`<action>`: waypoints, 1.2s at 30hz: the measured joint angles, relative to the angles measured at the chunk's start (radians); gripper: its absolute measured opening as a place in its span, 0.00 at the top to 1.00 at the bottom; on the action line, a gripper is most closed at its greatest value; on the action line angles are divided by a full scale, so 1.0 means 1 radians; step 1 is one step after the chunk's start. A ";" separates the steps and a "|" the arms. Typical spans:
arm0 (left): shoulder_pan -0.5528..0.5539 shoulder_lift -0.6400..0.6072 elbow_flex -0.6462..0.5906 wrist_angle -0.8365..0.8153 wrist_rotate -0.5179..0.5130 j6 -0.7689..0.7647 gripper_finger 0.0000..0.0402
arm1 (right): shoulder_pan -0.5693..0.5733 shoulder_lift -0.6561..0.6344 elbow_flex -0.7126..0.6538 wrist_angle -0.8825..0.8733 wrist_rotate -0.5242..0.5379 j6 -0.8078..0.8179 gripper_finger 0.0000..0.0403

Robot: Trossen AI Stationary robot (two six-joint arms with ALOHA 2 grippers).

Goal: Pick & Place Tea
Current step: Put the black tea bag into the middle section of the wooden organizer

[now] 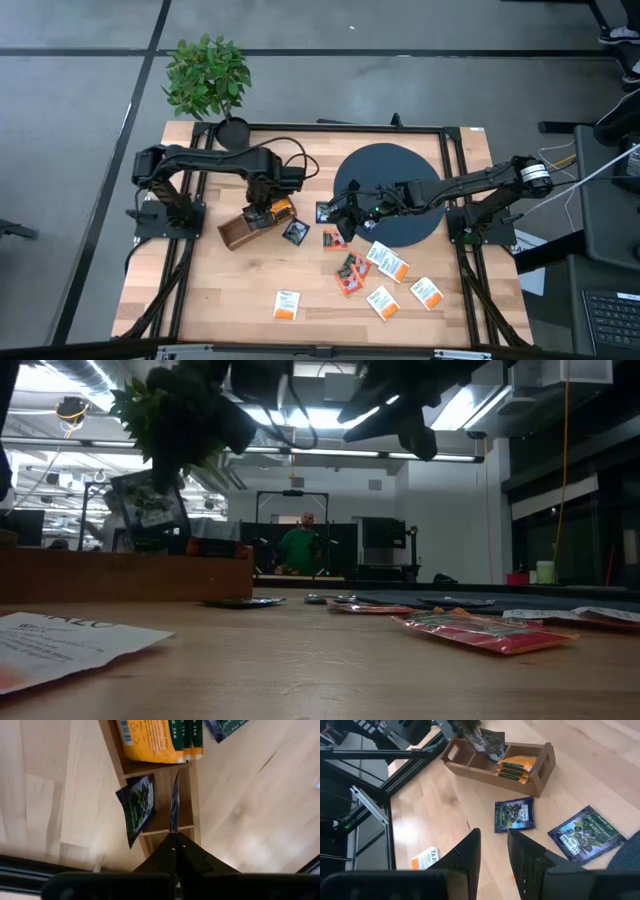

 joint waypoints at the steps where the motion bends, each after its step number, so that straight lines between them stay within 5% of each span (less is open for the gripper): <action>1: 0.000 0.013 0.007 -0.001 0.000 0.000 1.00 | 0.000 0.000 0.000 0.000 0.000 -0.005 0.75; 10: -0.001 0.096 0.013 -0.087 -0.023 0.055 1.00 | 0.000 0.000 0.000 -0.066 0.001 -0.064 0.75; 36: 0.000 0.102 -0.035 -0.007 -0.069 0.076 1.00 | -0.001 0.000 0.000 -0.095 0.031 -0.103 0.75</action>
